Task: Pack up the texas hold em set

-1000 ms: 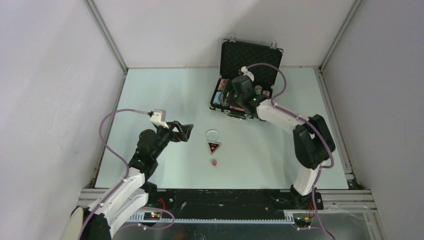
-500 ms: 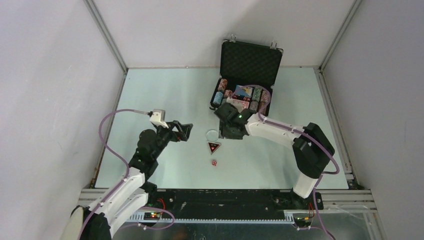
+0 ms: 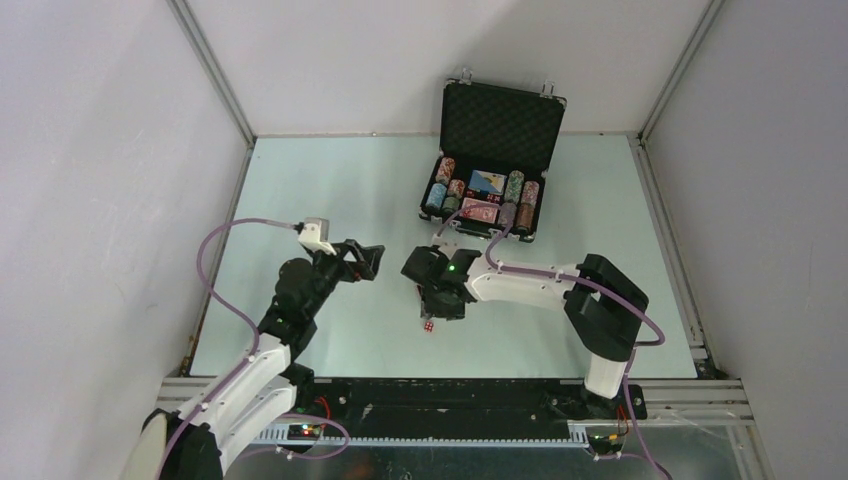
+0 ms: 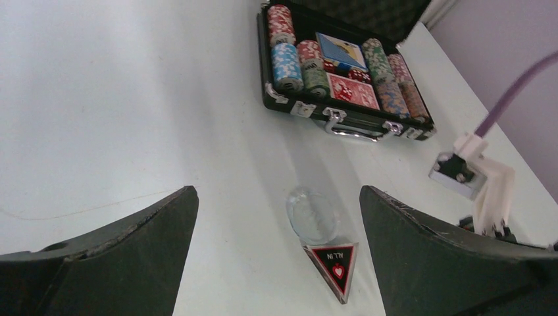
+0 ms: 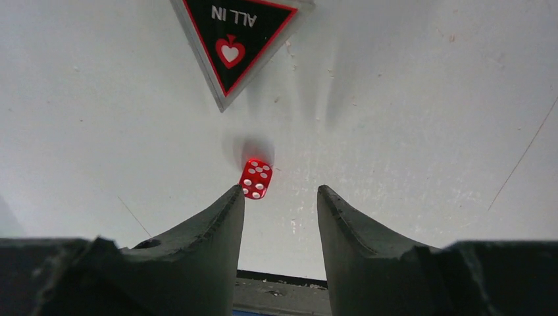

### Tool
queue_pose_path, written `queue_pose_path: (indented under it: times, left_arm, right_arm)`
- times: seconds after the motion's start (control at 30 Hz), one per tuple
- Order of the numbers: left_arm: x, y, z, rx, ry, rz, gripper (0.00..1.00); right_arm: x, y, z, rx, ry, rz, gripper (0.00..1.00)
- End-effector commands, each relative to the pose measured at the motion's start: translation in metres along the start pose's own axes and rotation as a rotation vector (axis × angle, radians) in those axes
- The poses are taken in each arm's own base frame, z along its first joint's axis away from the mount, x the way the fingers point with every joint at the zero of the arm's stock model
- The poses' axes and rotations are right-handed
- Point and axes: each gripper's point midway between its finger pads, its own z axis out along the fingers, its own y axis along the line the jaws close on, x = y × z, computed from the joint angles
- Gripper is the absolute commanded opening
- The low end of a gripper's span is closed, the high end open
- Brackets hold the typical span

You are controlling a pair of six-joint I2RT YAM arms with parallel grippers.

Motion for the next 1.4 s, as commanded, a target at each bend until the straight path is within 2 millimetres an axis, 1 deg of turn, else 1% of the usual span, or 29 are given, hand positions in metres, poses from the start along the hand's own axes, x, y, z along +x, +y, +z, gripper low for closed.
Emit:
queue_pose_path:
  times: [0.0,0.03,0.1,0.2,0.3,0.5,0.7,0.73,0.83,1.0,1.1,1.3,1.37]
  left_arm:
    - [-0.011,0.021,-0.001,-0.132,-0.058,-0.048,1.0]
    - [-0.013,0.028,-0.002,-0.169,-0.073,-0.055,1.0]
    - [-0.015,0.034,-0.005,-0.205,-0.09,-0.067,1.0]
    - [-0.018,0.037,-0.009,-0.224,-0.117,-0.08,1.0]
    - [-0.021,0.037,-0.011,-0.223,-0.136,-0.081,1.0]
    - [-0.02,0.033,-0.01,-0.204,-0.128,-0.079,1.0]
    - [-0.021,0.033,-0.01,-0.207,-0.13,-0.086,1.0]
    - [-0.022,0.034,-0.011,-0.211,-0.131,-0.087,1.0]
    - [-0.022,0.034,-0.011,-0.212,-0.135,-0.089,1.0]
    - [-0.022,0.034,-0.011,-0.211,-0.133,-0.088,1.0]
    - [-0.022,0.034,-0.011,-0.213,-0.134,-0.086,1.0]
    - [-0.022,0.035,-0.011,-0.214,-0.133,-0.085,1.0]
    - [-0.022,0.035,-0.011,-0.216,-0.132,-0.083,1.0]
  right_arm:
    - [0.011,0.0,0.002,-0.006,0.029,0.076,0.47]
    - [0.013,0.0,0.005,-0.005,0.035,0.079,0.48]
    - [0.015,0.002,0.009,-0.009,0.045,0.082,0.48]
    - [0.018,0.007,0.013,-0.021,0.049,0.079,0.48]
    - [0.017,0.009,0.013,-0.026,0.039,0.08,0.49]
    - [0.015,0.014,0.011,-0.045,0.02,0.079,0.51]
    - [0.017,0.016,0.018,-0.041,0.026,0.089,0.51]
    - [0.017,0.016,0.019,-0.04,0.027,0.091,0.5]
    - [0.017,0.016,0.022,-0.037,0.024,0.094,0.44]
    - [0.016,0.021,0.024,-0.052,0.024,0.1,0.41]
    - [0.017,0.02,0.025,-0.05,0.025,0.099,0.37]
    - [0.016,0.018,0.028,-0.048,0.042,0.105,0.36]
    - [0.018,0.017,0.03,-0.045,0.055,0.106,0.34]
